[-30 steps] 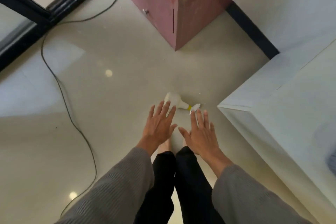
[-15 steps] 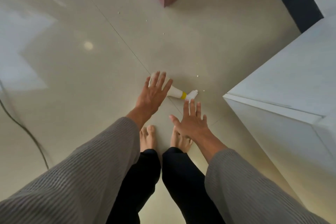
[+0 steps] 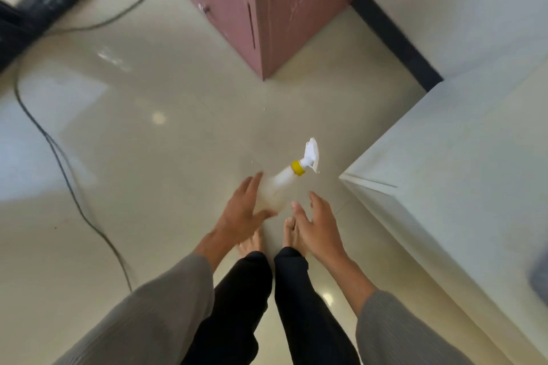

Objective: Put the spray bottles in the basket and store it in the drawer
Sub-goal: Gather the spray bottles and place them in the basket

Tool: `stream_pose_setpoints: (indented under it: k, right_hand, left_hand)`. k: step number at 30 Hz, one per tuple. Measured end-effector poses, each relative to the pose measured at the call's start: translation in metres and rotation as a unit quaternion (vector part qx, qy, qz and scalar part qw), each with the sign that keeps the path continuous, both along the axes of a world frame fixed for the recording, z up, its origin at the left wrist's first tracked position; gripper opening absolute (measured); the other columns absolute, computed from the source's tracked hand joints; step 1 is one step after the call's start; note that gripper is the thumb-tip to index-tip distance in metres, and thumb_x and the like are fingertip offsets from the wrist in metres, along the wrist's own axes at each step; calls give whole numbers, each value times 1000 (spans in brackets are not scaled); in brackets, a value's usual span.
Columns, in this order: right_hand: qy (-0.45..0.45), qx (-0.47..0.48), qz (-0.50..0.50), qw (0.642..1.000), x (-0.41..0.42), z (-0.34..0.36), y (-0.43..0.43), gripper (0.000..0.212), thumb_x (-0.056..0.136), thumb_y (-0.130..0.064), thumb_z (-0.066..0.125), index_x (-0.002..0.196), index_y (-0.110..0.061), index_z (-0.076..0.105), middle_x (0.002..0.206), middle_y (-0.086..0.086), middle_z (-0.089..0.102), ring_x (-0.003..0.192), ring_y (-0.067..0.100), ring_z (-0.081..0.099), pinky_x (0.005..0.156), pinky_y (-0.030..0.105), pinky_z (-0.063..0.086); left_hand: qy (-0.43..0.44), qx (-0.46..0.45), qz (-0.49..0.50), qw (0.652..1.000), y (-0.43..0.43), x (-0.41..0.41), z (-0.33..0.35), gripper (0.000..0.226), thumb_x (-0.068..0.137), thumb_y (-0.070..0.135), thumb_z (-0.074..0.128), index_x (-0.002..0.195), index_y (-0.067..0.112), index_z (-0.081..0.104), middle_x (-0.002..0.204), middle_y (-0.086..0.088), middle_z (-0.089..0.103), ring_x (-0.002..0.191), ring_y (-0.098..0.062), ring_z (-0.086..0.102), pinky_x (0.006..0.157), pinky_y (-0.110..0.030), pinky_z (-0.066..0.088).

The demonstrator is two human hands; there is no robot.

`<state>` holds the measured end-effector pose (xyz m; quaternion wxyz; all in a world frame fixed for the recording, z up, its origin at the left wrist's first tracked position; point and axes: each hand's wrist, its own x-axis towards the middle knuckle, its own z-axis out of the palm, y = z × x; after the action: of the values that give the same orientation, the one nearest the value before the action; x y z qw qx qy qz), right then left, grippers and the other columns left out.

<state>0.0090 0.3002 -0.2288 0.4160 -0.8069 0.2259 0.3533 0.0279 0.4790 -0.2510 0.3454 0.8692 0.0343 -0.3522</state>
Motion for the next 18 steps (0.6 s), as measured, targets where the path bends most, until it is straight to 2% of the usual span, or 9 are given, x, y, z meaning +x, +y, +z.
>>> stream_pose_setpoints:
  k: [3,5,8,9,11,13,15,16,18]
  right_hand:
    - [-59,68,-119,989,-12,98,-5,54,95,-53,49,142,-27,45,143,-9,50,127,0,48,103,22,40]
    - [-102,93,-166,976,-28,157,-14,49,91,-60,50,131,-32,54,128,-14,62,115,-1,58,101,31,49]
    - [-160,78,-233,956,-62,230,-35,36,89,-58,54,118,-37,61,112,-15,70,104,4,66,92,39,55]
    - [-179,62,-254,948,-75,248,-44,28,91,-54,56,114,-39,63,108,-15,72,102,5,68,92,41,54]
    - [-214,32,-290,932,-102,276,-67,19,88,-45,60,105,-40,67,100,-13,75,97,6,70,95,43,51]
    - [-236,9,-330,914,-131,295,-92,20,81,-38,65,101,-38,70,96,-12,76,97,9,71,96,35,50]
    - [-259,-11,-375,890,-159,308,-121,24,77,-32,68,100,-36,70,97,-15,76,97,5,71,85,15,50]
    - [-272,-26,-394,877,-172,313,-137,26,75,-29,69,101,-35,70,98,-18,75,95,1,70,80,8,49]
    - [-292,-71,-412,860,-198,319,-172,31,74,-31,70,104,-36,68,102,-20,74,96,-4,68,78,5,47]
  left_hand:
    - [-12,-74,1,997,-7,-20,87,87,82,36,75,151,21,25,152,3,35,136,-13,37,101,-8,22]
    - [-34,-112,-35,993,-16,-34,137,87,77,44,76,147,35,26,146,16,36,133,-7,38,101,-3,25]
    - [-40,-138,-96,985,-41,-59,192,89,69,62,72,142,49,24,144,27,36,130,-4,40,108,-22,35]
    - [-49,-141,-121,981,-52,-69,206,89,68,68,70,142,50,24,143,30,35,132,-1,36,110,-23,31]
    - [-85,-167,-155,970,-80,-89,228,88,69,76,66,142,48,26,142,30,35,134,14,23,110,-9,18]
    - [-109,-197,-185,957,-115,-109,246,89,72,72,67,144,37,30,145,21,40,134,18,24,105,-1,17]
    - [-142,-209,-216,943,-156,-128,256,88,77,67,66,148,27,31,151,14,34,139,10,24,108,-3,17]
    - [-150,-221,-225,937,-179,-137,259,87,80,62,66,149,26,28,153,14,28,141,8,20,110,-4,16]
    - [-131,-247,-244,929,-228,-156,262,88,82,54,68,151,34,18,155,20,16,142,7,15,110,-5,14]
